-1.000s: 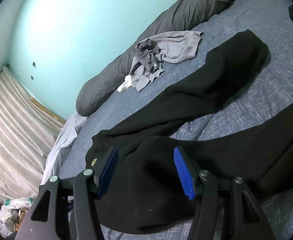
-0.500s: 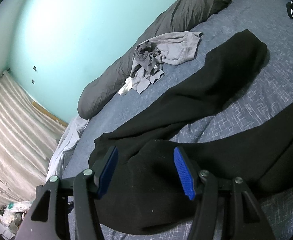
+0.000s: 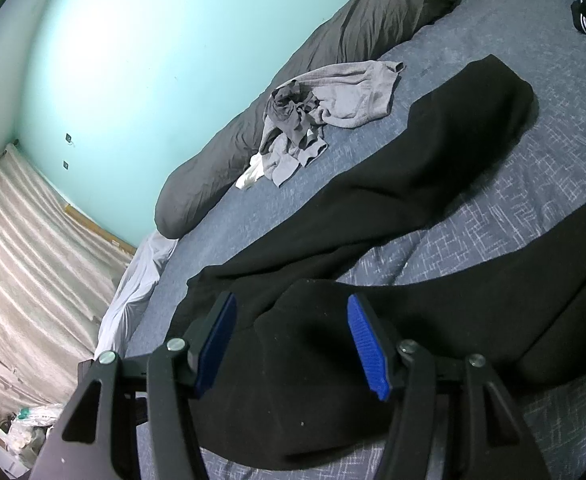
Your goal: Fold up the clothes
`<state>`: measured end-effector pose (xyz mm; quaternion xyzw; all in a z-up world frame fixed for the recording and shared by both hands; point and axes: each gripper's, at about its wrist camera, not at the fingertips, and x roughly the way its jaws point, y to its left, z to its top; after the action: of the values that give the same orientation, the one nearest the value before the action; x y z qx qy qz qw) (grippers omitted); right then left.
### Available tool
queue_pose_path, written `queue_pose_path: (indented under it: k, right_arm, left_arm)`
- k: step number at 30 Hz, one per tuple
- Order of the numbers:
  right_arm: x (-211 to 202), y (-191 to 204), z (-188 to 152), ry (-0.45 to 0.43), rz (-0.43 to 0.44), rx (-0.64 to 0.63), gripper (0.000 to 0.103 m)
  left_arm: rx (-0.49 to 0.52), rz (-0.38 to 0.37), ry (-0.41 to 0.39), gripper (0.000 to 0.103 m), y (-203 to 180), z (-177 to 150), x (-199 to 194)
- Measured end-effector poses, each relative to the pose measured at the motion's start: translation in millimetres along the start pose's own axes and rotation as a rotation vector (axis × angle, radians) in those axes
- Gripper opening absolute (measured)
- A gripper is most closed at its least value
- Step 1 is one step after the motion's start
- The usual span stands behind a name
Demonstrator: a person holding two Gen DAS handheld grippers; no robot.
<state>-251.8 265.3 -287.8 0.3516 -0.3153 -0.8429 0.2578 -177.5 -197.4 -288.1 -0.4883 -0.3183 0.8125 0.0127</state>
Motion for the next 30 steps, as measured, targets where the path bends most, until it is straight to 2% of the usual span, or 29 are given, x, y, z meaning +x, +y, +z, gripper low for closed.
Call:
queue_pose_path:
  k: [2, 5, 10, 17, 20, 24, 30]
  right_arm:
    - [0, 0, 0, -0.002, -0.001, 0.003, 0.059]
    - [-1, -1, 0, -0.002, 0.000, 0.006, 0.059]
    - [-3, 0, 0, -0.004, 0.001, 0.004, 0.059]
    - [-3, -4, 2, -0.008, -0.005, 0.016, 0.059]
    - [-1, -7, 2, -0.003, -0.005, 0.031, 0.059]
    - [-2, -6, 2, -0.004, -0.008, 0.027, 0.060]
    - [-1, -7, 0, -0.001, -0.011, 0.026, 0.060]
  left_arm:
    - [-0.009, 0.018, -0.005, 0.023, 4, 2, -4]
    - [-0.014, 0.045, -0.008, 0.045, 10, 5, -7]
    - [-0.048, 0.085, -0.005, 0.046, 29, 4, -6]
    - [-0.127, 0.119, -0.050, 0.051, 62, 7, -28]
    - [-0.171, 0.073, -0.034, 0.051, 75, 5, -29]
    - [-0.178, 0.032, 0.011, 0.051, 76, 3, -14]
    - [-0.195, -0.035, 0.016, 0.051, 76, -4, -8]
